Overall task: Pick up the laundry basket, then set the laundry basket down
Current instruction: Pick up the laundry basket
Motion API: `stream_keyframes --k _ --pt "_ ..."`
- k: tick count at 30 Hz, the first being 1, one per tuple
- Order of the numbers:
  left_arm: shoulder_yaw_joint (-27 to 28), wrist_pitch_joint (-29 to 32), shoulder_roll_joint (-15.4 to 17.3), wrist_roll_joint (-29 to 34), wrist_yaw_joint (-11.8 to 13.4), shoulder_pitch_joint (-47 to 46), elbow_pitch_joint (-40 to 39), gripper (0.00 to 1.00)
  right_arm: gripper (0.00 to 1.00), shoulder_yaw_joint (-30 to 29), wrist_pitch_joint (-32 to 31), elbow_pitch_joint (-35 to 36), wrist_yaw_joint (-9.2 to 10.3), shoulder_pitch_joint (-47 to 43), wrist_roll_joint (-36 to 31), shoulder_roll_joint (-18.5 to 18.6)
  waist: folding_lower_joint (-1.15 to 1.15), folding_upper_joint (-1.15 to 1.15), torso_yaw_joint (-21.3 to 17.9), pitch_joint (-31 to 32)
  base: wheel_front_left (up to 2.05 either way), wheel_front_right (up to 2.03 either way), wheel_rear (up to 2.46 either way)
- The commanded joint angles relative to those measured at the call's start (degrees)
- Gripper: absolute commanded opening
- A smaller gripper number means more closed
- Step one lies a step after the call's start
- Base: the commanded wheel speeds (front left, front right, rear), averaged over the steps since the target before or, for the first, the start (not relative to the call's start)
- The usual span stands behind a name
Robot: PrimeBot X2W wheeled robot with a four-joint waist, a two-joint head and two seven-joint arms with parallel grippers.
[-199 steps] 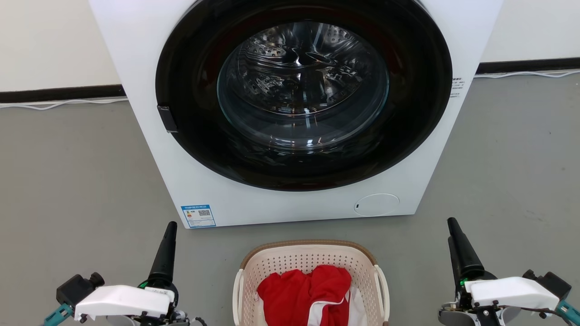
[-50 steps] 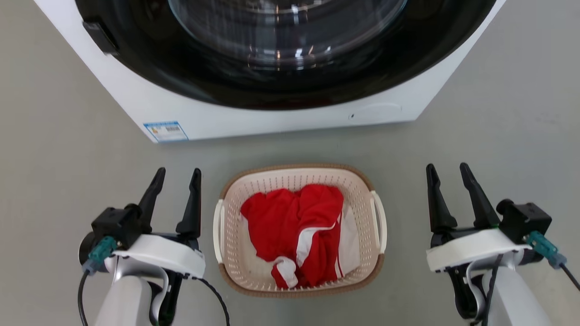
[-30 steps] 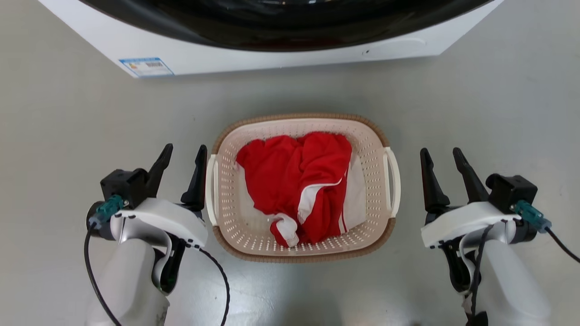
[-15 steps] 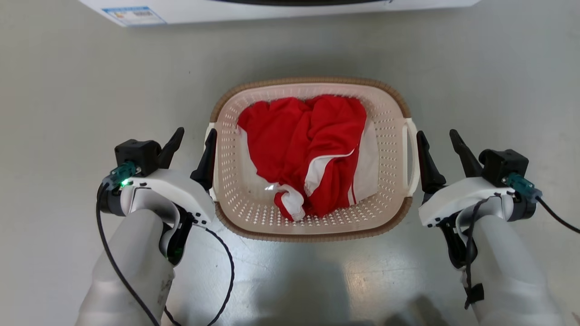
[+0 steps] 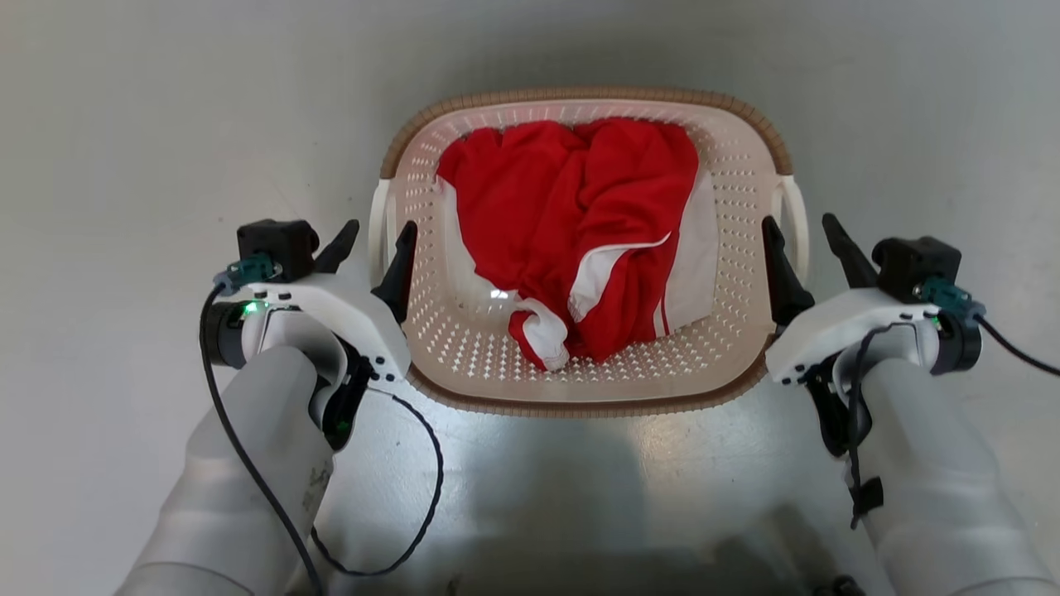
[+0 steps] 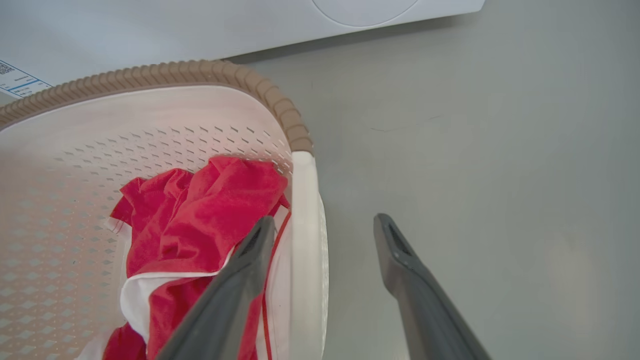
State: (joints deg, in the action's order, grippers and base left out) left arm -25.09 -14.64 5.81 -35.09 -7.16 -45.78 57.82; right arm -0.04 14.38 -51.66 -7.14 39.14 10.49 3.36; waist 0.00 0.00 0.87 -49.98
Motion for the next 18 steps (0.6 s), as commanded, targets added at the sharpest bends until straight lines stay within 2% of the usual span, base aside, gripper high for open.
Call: stream_keyframes --k 1,8,9,11,12,14,15,16,17,18 --pt "0.69 -0.36 1.53 -0.59 -0.33 0.40 0.16 1.00 1.00 1.14 0.62 -0.16 -0.35 -1.23 -0.72 -0.47 0.00 0.00 0.06 -0.69 0.00 0.00 0.00" --pt "-5.16 -0.30 1.06 -5.66 -0.33 -2.62 3.95 1.00 1.00 2.07 0.62 -6.02 -0.35 2.25 -0.55 -0.48 0.00 0.00 0.33 -2.50 0.00 0.00 0.00" --pt "-5.86 -0.30 1.09 -6.33 -0.33 -2.85 4.11 1.00 0.95 2.16 0.62 -6.37 -0.35 2.60 -0.48 -0.48 0.00 0.00 0.35 -2.61 0.00 0.00 0.00" --pt "-7.19 -0.31 1.21 -7.63 -0.33 -3.21 4.33 1.00 0.60 2.25 0.62 -6.95 -0.35 3.16 -0.36 -0.48 0.00 0.00 0.43 -2.74 0.00 0.00 0.00" --pt "-7.82 -0.32 1.28 -8.24 -0.33 -3.35 4.42 1.00 0.53 2.31 0.62 -7.22 -0.35 3.37 -0.32 -0.48 0.00 0.00 0.50 -2.78 0.00 0.00 0.00" --pt "-9.01 -0.32 1.39 -9.48 -0.33 -3.60 4.63 1.00 0.50 2.54 0.62 -8.05 -0.35 3.72 -0.27 -0.48 0.00 0.00 0.63 -2.84 0.00 0.00 0.00" --pt "-9.55 -0.33 1.44 -10.09 -0.33 -3.73 4.71 0.90 0.48 2.64 0.62 -8.47 -0.35 3.94 -0.24 -0.48 0.00 0.00 0.65 -2.91 0.00 0.00 0.00" --pt "-10.09 -0.33 1.49 -10.67 -0.33 -3.90 4.79 0.72 0.42 2.73 0.62 -8.78 -0.35 4.17 -0.19 -0.48 0.00 0.00 0.67 -2.99 0.00 0.00 0.00" --pt "-10.64 -0.33 1.53 -11.21 -0.33 -4.08 4.88 0.49 0.35 2.82 0.62 -9.06 -0.35 4.39 -0.15 -0.47 0.00 0.00 0.69 -3.09 0.00 0.00 0.00" --pt "-11.19 -0.33 1.58 -11.71 -0.33 -4.26 4.97 0.34 0.25 2.88 0.62 -9.30 -0.35 4.59 -0.10 -0.45 0.00 0.00 0.73 -3.18 0.00 0.00 0.00"
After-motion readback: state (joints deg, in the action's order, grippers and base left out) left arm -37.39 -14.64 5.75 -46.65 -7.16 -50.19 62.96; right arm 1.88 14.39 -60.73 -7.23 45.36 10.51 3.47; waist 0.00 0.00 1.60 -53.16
